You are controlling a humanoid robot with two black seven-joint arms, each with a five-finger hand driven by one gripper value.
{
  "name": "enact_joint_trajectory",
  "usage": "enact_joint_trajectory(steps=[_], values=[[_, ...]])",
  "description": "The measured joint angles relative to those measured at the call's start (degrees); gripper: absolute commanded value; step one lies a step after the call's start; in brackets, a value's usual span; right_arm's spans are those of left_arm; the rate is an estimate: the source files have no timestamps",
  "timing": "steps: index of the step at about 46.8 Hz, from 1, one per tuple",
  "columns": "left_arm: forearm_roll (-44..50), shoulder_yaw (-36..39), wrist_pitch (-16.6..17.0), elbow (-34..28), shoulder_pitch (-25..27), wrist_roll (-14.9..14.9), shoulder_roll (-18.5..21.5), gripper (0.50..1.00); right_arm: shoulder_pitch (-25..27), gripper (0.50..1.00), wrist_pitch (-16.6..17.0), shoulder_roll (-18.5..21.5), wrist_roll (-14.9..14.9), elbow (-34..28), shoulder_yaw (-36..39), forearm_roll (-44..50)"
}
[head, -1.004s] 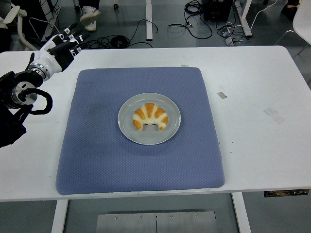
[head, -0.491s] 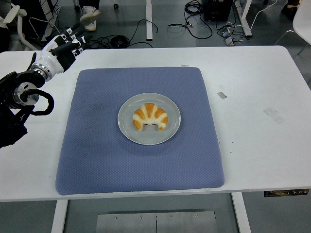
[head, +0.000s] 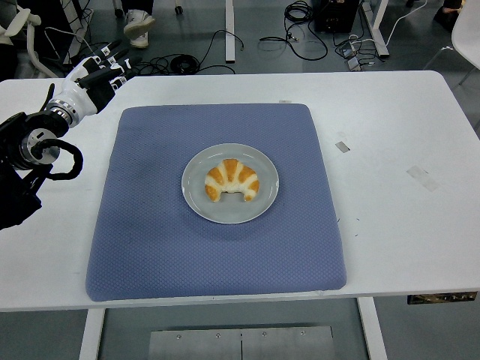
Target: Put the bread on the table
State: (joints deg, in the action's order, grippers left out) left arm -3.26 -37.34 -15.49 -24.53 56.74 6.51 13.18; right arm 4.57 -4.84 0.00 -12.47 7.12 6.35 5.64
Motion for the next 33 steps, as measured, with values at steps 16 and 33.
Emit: enact_joint_trajectory(steps=[16,33], values=[[-0.2,0.8,0.6,-0.2,0.7,-0.1,0.0,0.981,0.0,1.0,0.0,0.0,0.0,0.0,0.0,0.0],[-0.2,2.1,1.0,-0.2,0.7,0.0,0.1,0.981,0.0,1.0,0.0,0.0,0.0,0.0,0.0,0.0]])
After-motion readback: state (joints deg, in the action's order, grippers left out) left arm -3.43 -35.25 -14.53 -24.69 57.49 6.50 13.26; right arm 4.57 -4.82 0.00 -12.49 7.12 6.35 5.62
